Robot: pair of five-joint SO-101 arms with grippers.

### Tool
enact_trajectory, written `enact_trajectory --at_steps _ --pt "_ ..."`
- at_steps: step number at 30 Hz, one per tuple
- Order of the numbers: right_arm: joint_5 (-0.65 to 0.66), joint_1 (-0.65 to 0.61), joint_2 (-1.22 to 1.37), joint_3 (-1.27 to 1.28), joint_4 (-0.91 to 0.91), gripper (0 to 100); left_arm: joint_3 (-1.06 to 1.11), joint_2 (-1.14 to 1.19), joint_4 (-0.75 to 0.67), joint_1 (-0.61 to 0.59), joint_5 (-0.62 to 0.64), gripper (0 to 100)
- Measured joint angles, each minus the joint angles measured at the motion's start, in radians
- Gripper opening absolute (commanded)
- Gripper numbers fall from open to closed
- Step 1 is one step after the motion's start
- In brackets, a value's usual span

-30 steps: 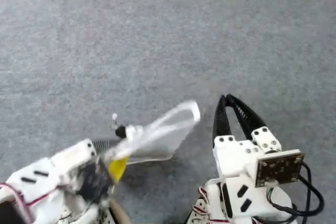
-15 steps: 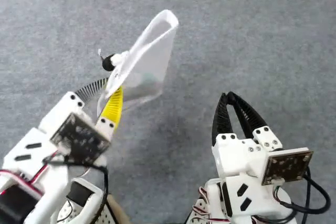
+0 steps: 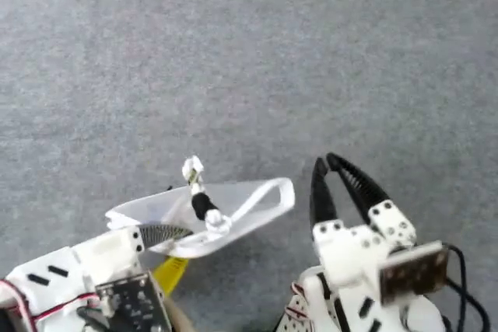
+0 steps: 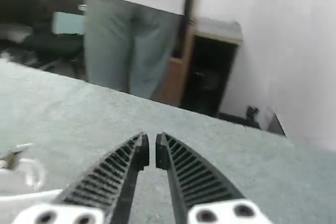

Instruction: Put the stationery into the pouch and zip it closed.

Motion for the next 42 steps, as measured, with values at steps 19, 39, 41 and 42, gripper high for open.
enact_trajectory --at_steps 19,39,41,42 --pt "-0.146 -0.241 1.292 -0.953 0.422 20.3 0.029 0.006 0.000 0.129 0.000 3" --pt "-0.362 -0.560 1.462 -0.686 0.433 22.3 0.029 0.006 0.000 0.129 0.000 3" --pt "-0.362 -0.568 1.462 -0.660 0.433 22.1 0.029 0.006 0.000 0.129 0.000 3" --pt "-0.362 -0.568 1.462 -0.644 0.433 22.0 0.029 0.006 0.000 0.129 0.000 3"
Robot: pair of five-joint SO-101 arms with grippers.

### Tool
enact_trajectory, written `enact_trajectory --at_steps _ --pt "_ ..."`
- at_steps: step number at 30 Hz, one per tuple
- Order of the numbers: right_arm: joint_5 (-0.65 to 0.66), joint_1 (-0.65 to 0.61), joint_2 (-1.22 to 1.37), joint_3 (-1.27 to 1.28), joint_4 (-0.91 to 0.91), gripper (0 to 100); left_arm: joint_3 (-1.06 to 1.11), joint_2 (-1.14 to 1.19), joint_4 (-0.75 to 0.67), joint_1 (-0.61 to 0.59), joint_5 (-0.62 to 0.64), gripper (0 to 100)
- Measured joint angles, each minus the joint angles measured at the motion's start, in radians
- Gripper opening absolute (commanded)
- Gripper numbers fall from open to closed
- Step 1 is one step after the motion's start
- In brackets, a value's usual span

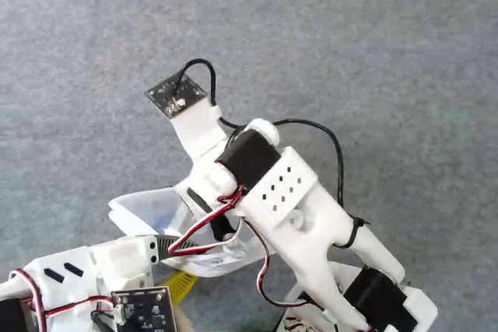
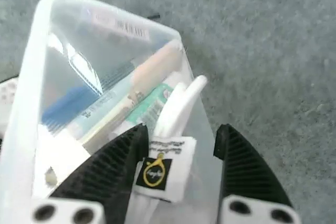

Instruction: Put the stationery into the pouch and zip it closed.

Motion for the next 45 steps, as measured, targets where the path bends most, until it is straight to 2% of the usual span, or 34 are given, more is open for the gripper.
enact_trajectory --at_steps 7,12,15,20,26,33,41,45 --pt "0.000 0.000 0.000 0.038 0.000 19.7 0.000 0.000 0.000 0.000 0.000 3" --pt "0.031 0.000 0.000 0.046 0.000 1.2 0.000 0.000 0.000 0.000 0.000 3" --pt "0.072 0.009 0.000 0.046 -0.002 2.2 0.002 0.000 0.000 0.000 0.000 3" --pt "0.118 0.097 0.000 0.046 -0.002 1.2 0.002 0.000 0.000 0.000 0.000 3" --pt "0.256 0.201 -0.095 -0.046 0.000 1.2 0.002 0.000 0.000 0.000 0.000 3" --pt "0.404 0.466 -0.250 -0.072 0.006 1.2 0.002 0.000 -0.002 -0.006 0.000 3" --pt "0.631 0.879 -0.328 -0.058 0.006 1.2 -0.005 0.000 -0.028 -0.137 -0.002 3" --pt "0.712 1.014 -0.342 0.015 0.006 1.2 -0.028 0.011 -0.028 -0.152 -0.002 3"
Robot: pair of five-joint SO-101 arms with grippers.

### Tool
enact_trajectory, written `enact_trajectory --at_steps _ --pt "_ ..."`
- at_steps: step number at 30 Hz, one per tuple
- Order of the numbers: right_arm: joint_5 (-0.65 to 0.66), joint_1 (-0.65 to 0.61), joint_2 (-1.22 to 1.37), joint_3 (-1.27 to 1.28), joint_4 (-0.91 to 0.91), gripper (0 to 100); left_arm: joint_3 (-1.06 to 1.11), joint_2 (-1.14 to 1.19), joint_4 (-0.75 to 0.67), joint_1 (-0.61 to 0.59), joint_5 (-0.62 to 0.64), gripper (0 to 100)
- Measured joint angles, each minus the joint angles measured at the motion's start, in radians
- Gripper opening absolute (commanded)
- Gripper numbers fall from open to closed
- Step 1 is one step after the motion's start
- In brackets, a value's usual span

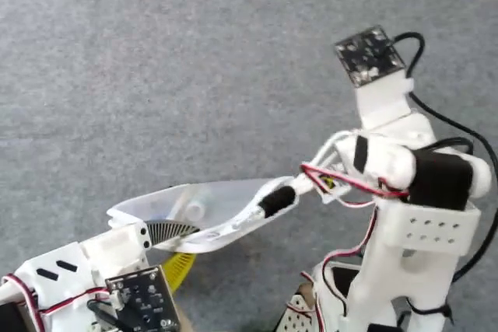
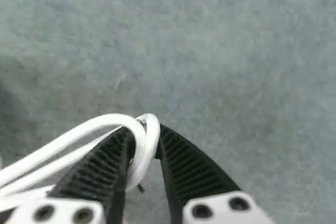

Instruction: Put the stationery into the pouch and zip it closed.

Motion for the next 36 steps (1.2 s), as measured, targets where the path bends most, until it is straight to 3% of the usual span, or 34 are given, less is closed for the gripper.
enact_trajectory --at_steps 7,14,19,30,36 --pt "0.081 0.164 0.005 0.066 0.002 1.2 -0.011 0.012 0.000 -0.005 0.000 3" --pt "0.170 0.450 0.023 0.080 -0.091 1.2 -0.012 0.012 0.003 -0.006 0.000 3" --pt "0.198 0.621 0.186 0.089 -0.164 1.2 -0.011 0.012 0.003 -0.006 0.000 3" --pt "0.207 0.822 0.537 -0.100 -0.244 1.2 -0.011 0.031 -0.003 -0.003 -0.002 3" --pt "0.207 0.836 0.683 -0.212 -0.170 1.2 -0.008 0.034 -0.031 -0.014 -0.002 3"
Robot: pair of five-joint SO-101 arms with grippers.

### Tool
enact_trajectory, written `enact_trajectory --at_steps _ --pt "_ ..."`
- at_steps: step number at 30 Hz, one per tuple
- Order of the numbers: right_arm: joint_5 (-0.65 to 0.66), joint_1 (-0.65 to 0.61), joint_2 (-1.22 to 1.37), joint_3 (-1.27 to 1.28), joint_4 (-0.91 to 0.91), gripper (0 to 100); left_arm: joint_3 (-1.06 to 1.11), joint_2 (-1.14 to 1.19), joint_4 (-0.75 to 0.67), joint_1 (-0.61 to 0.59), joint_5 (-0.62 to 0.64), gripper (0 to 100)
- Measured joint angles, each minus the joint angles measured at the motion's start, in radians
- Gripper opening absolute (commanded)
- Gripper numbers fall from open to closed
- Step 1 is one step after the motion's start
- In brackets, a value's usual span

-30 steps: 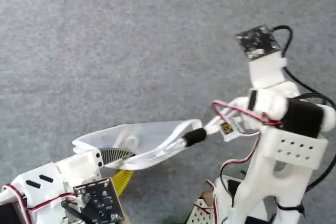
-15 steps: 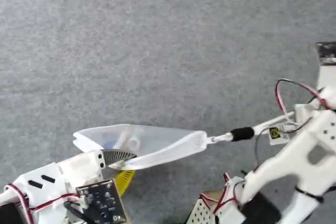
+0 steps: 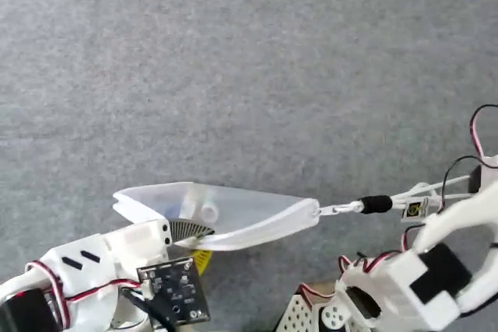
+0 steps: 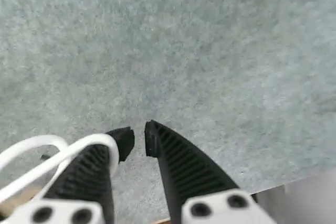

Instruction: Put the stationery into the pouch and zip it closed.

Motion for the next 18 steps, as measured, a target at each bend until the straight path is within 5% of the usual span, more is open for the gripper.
enact_trajectory --at_steps 5,9,13,18 --pt "-0.055 0.000 0.037 -0.098 0.075 2.4 0.029 0.000 -0.164 -0.175 0.002 5" --pt "-0.077 -0.035 0.037 -0.129 0.161 18.4 0.101 0.003 -0.338 -0.308 0.003 21" --pt "-0.100 -0.080 0.043 -0.135 0.163 23.2 0.110 0.037 -0.381 -0.396 0.006 36" --pt "-0.152 -0.215 0.011 -0.135 0.164 23.3 0.100 0.115 -0.397 -0.408 0.006 39"
